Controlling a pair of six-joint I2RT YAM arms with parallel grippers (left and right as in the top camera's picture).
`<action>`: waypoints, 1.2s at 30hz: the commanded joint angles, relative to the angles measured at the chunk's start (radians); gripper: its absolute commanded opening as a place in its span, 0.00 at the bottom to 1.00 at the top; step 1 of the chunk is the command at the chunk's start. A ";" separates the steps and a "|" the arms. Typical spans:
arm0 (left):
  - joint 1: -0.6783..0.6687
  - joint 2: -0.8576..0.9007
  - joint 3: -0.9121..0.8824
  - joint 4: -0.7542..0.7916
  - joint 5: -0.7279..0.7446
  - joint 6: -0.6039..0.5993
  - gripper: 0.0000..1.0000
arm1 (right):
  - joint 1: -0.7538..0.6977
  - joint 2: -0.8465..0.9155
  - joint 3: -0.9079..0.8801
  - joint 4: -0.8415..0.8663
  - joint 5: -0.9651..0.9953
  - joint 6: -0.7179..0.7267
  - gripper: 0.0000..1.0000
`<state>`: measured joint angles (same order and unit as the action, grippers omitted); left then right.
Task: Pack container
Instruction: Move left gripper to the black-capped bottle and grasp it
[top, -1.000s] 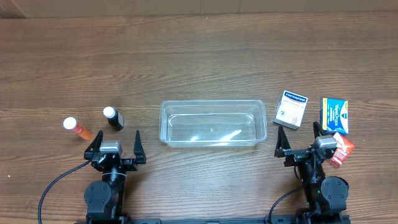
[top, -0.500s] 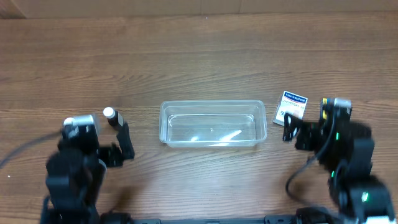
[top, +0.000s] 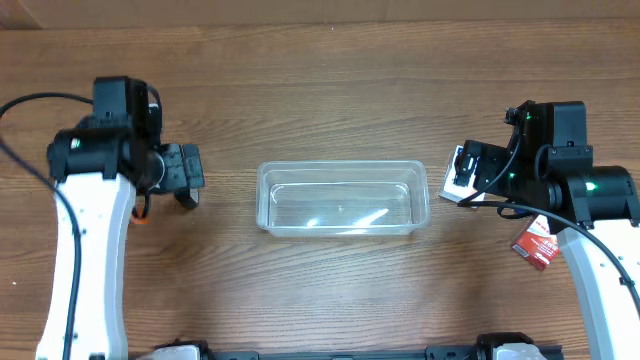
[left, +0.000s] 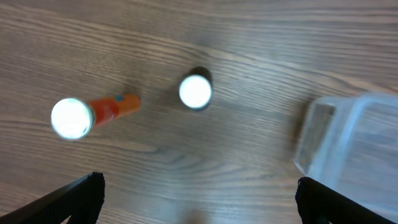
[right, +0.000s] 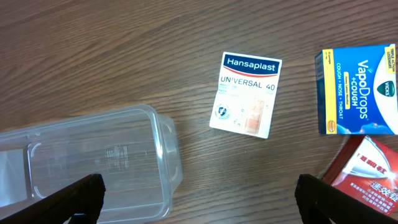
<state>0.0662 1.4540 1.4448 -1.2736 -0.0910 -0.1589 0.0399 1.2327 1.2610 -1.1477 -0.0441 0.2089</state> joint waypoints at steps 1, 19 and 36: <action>0.019 0.102 0.020 0.040 -0.005 0.003 1.00 | -0.002 -0.010 0.029 -0.003 0.008 -0.003 1.00; 0.019 0.401 0.020 0.092 0.013 0.024 0.41 | -0.002 -0.009 0.029 -0.003 0.008 -0.003 1.00; -0.109 0.198 0.104 0.042 0.046 -0.059 0.04 | -0.002 -0.009 0.029 -0.002 0.008 -0.003 1.00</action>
<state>0.0414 1.8145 1.4769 -1.2083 -0.0803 -0.1661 0.0399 1.2327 1.2617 -1.1526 -0.0441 0.2089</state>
